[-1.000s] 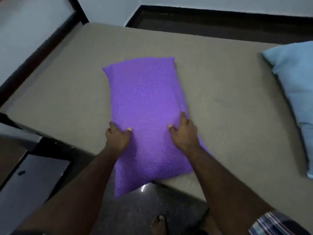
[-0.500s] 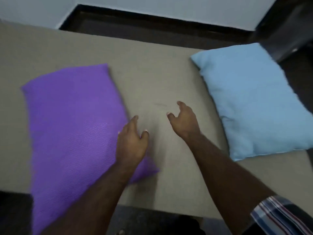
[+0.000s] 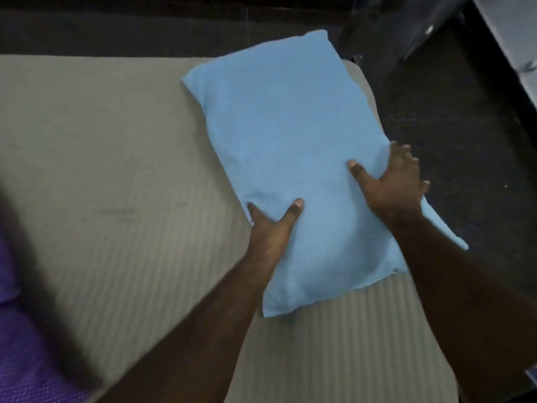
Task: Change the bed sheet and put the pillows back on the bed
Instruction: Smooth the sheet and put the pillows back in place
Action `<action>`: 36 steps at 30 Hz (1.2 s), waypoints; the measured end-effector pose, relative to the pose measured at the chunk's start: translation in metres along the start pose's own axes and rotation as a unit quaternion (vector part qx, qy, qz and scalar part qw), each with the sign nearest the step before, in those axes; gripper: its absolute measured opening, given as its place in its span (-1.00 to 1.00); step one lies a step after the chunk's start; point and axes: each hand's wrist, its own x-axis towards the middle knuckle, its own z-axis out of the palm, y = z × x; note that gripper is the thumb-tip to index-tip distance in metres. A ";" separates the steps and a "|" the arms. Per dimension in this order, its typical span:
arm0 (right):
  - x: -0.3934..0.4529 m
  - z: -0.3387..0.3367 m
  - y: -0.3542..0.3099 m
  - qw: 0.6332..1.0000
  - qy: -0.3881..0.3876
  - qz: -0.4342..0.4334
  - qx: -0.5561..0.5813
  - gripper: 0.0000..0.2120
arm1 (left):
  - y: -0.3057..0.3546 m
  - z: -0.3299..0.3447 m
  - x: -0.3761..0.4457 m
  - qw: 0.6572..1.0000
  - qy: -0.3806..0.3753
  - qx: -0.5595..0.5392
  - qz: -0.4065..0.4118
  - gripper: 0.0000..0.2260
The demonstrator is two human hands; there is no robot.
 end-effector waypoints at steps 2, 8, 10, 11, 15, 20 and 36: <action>0.014 -0.004 0.010 0.993 -0.040 0.075 0.077 0.11 | 0.002 0.006 0.005 1.000 0.011 -0.005 0.006 0.24; 0.011 0.005 -0.014 0.968 -0.042 0.012 0.247 -0.52 | 0.036 -0.024 -0.005 0.982 0.087 -0.062 0.158 -0.58; -0.008 0.015 -0.042 0.959 -0.019 -0.006 0.281 -0.66 | 0.061 -0.051 -0.019 0.970 0.124 -0.057 0.203 -0.65; -0.021 0.021 -0.058 0.953 -0.017 -0.015 0.303 -0.71 | 0.071 -0.070 -0.026 0.965 0.133 -0.047 0.220 -0.67; -0.101 0.049 -0.144 0.914 -0.081 -0.043 0.395 -0.79 | 0.085 -0.175 -0.075 0.956 0.172 -0.002 0.236 -0.71; -0.221 0.091 -0.272 0.890 -0.154 -0.106 0.415 -0.76 | 0.067 -0.328 -0.150 0.931 0.283 -0.013 0.228 -0.75; -0.346 0.174 -0.327 0.910 -0.335 -0.176 0.167 -0.39 | 0.007 -0.472 -0.190 0.786 0.462 0.394 0.113 -0.14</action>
